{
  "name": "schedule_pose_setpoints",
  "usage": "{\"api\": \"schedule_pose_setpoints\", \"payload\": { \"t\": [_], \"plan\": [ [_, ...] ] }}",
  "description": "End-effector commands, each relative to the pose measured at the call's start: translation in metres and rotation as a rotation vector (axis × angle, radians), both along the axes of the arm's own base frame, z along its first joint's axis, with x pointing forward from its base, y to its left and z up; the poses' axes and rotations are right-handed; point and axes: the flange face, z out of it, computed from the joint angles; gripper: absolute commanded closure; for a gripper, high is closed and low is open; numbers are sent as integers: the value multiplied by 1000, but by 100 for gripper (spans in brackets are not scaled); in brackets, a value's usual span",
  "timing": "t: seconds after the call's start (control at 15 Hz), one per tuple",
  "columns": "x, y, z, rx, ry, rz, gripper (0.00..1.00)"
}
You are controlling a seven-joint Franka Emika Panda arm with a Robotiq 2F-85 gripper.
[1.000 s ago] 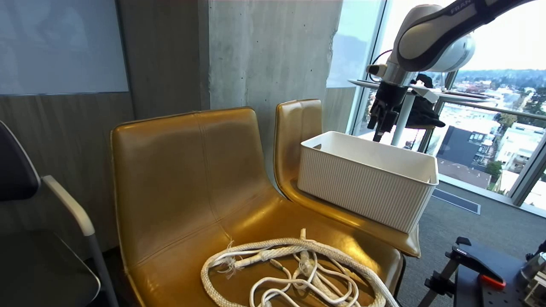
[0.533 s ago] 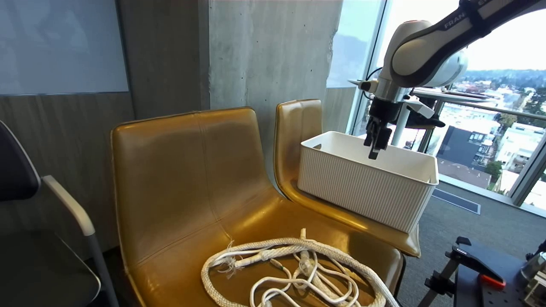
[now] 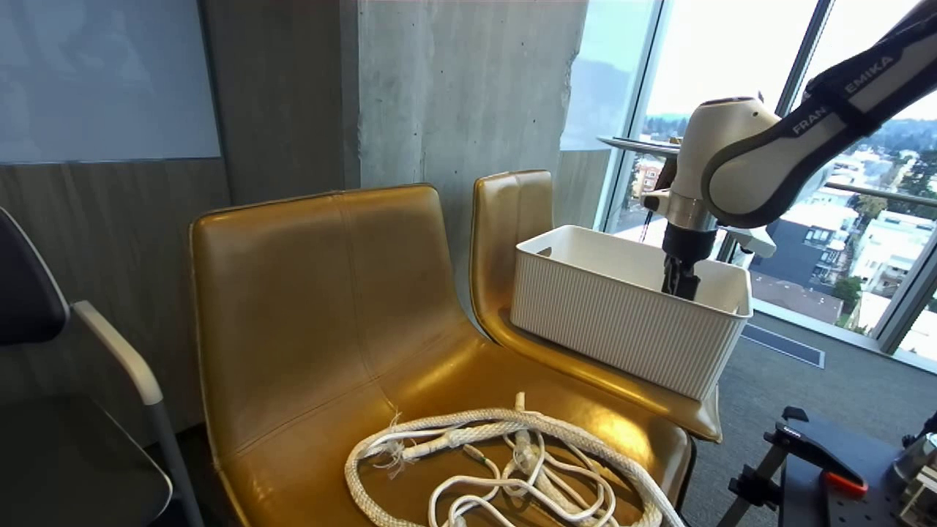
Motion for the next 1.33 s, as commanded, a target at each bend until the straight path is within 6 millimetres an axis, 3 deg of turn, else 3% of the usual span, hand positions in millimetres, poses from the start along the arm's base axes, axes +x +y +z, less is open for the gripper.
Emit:
{"api": "schedule_pose_setpoints", "payload": {
  "t": [0.0,0.27,0.53,1.0,1.27],
  "plan": [
    [-13,17,-15,-68,-14,-48,0],
    [-13,37,-28,-107,-25,-99,2],
    [-11,36,-31,-137,-30,-146,0],
    [-13,6,-33,-115,-24,-199,0],
    [2,-24,-24,-105,-40,-202,0]
  ]
}}
